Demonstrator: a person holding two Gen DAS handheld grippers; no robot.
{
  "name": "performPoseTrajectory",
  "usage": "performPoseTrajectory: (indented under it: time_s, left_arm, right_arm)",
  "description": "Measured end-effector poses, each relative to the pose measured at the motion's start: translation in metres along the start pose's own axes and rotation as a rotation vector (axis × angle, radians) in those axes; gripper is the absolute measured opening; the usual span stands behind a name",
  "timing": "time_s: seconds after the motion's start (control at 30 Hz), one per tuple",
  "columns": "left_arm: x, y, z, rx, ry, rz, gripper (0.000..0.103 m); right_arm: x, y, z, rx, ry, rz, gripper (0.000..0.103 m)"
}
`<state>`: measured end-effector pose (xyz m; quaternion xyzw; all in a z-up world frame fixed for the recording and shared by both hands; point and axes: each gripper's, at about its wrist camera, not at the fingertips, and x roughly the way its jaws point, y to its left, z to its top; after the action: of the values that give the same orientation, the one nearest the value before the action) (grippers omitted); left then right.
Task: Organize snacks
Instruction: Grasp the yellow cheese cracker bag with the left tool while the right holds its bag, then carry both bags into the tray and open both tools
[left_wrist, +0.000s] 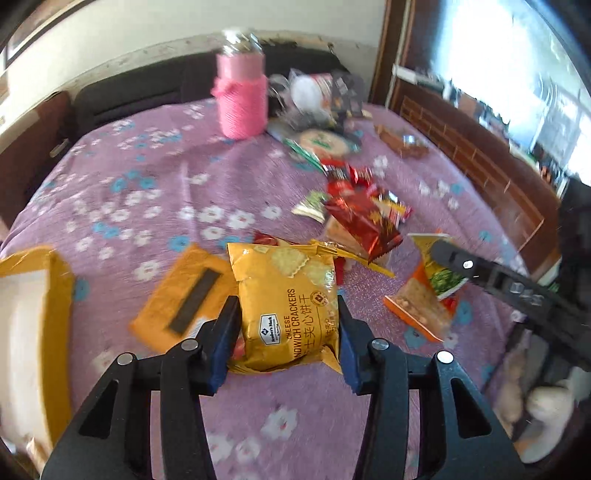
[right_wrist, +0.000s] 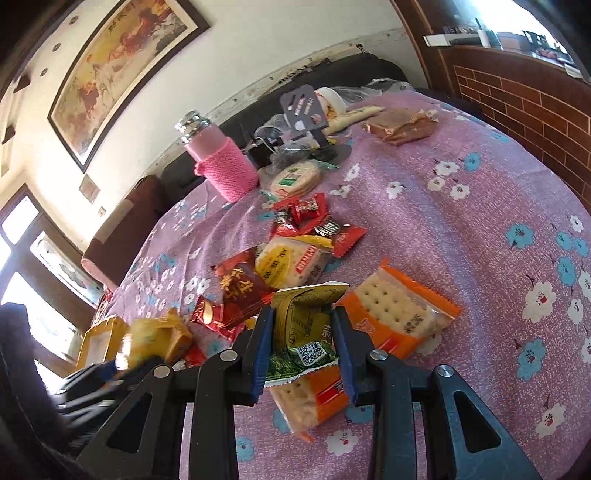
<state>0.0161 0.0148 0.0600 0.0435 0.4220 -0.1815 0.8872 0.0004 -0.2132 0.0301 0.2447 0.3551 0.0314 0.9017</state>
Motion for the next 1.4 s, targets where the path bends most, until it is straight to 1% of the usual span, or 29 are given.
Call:
performPoseTrajectory:
  time_s: [0.1,0.2,0.37,0.47,0.53,0.6,0.7,0.77,0.87,0.93,1.07,1.17,1.27,1.33,1.4]
  left_arm:
    - [-0.035,0.024,-0.01,-0.057,-0.039,0.019,0.046]
    - [-0.072,0.059,-0.024,-0.161,-0.076,0.036,0.046]
    - [-0.133,0.122,-0.061,-0.304,-0.146,0.122,0.047]
    - [-0.156,0.159,-0.079,-0.378,-0.17,0.167,0.047]
    - [-0.168,0.181,-0.09,-0.423,-0.178,0.186,0.047]
    - [-0.175,0.198,-0.099,-0.448,-0.181,0.198,0.047]
    - [-0.178,0.22,-0.102,-0.452,-0.17,0.217,0.047]
    - [-0.176,0.233,-0.1,-0.443,-0.158,0.229,0.047]
    - [-0.165,0.258,-0.098,-0.45,-0.118,0.217,0.047]
    - [-0.155,0.274,-0.097,-0.468,-0.092,0.212,0.047]
    - [-0.13,0.309,-0.101,-0.528,-0.031,0.181,0.047]
    - [-0.114,0.326,-0.104,-0.564,0.012,0.169,0.047]
    - [-0.103,0.337,-0.109,-0.594,0.041,0.157,0.048]
    - [-0.102,0.34,-0.109,-0.596,0.031,0.155,0.048]
    - [-0.102,0.343,-0.111,-0.602,0.025,0.138,0.049]
  right_arm:
    - [-0.005,0.007,-0.002,-0.014,-0.019,0.029,0.033]
    - [-0.008,0.017,-0.006,-0.044,-0.025,0.05,0.033]
    - [-0.008,0.041,-0.018,-0.117,-0.03,0.063,0.033]
    - [-0.016,0.062,-0.022,-0.153,-0.049,0.05,0.033]
    - [-0.025,0.079,-0.026,-0.166,-0.056,0.073,0.033]
    - [-0.035,0.105,-0.03,-0.193,-0.051,0.111,0.033]
    - [-0.042,0.155,-0.039,-0.271,-0.016,0.179,0.032]
    - [-0.04,0.193,-0.048,-0.33,0.025,0.231,0.032]
    - [-0.025,0.247,-0.068,-0.397,0.126,0.307,0.032]
    - [-0.008,0.28,-0.086,-0.44,0.196,0.335,0.032]
    - [0.032,0.333,-0.127,-0.521,0.31,0.333,0.032]
    - [0.059,0.358,-0.151,-0.547,0.378,0.319,0.032]
    - [0.079,0.372,-0.168,-0.575,0.412,0.286,0.032]
    - [0.089,0.377,-0.175,-0.582,0.431,0.267,0.032]
    - [0.092,0.378,-0.179,-0.584,0.438,0.253,0.035]
